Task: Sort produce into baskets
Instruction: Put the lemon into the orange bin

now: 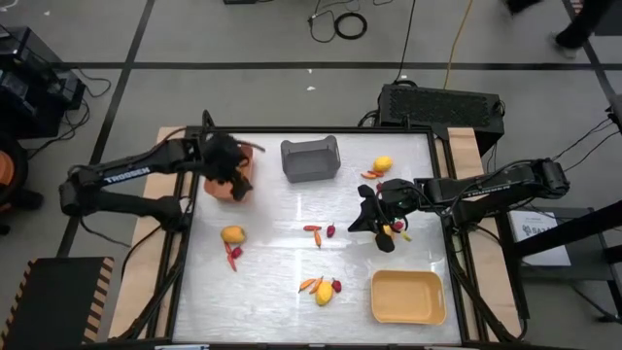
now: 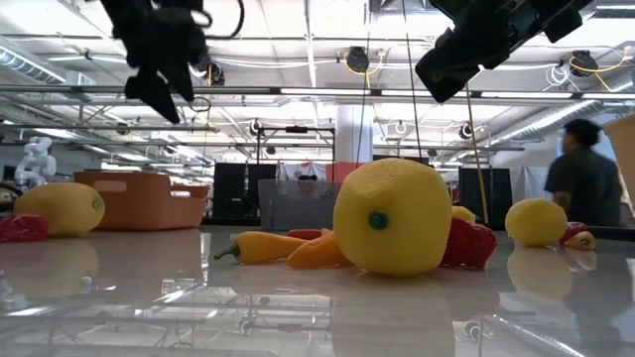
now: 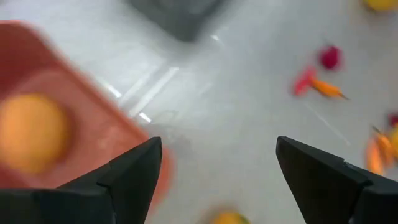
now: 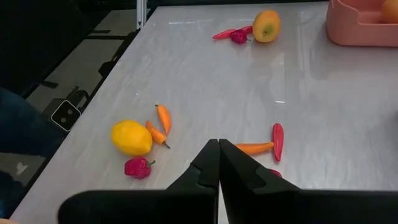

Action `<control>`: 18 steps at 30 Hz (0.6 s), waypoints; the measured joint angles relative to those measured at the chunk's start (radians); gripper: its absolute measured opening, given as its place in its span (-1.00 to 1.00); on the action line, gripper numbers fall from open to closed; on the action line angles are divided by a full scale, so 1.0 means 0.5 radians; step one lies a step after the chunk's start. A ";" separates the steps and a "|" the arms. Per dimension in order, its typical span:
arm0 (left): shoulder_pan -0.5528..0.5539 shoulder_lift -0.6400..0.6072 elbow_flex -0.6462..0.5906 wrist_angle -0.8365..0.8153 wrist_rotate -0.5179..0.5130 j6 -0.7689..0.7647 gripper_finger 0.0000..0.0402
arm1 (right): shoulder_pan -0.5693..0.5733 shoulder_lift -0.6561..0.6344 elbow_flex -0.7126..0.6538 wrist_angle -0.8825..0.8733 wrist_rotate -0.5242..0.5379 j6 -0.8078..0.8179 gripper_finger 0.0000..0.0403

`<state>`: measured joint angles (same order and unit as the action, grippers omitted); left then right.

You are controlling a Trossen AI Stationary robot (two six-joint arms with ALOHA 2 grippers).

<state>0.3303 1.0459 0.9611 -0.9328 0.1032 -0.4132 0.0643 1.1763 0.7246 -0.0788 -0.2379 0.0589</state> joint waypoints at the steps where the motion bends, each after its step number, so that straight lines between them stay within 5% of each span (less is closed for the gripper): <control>1: -0.077 -0.001 0.000 -0.002 -0.001 -0.040 0.61 | 0.001 0.000 0.000 0.000 0.000 0.000 -1.00; 12: -0.751 0.089 -0.002 0.412 -0.127 -0.140 0.61 | 0.098 0.001 0.000 0.020 0.014 0.105 -1.00; 18: -1.005 0.276 -0.002 0.811 -0.166 -0.343 0.61 | 0.283 0.001 -0.001 0.032 0.332 0.305 -1.00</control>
<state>-0.1723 1.1839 0.9600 -0.5272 0.0200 -0.5846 0.2060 1.1767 0.7242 -0.0630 -0.0720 0.2115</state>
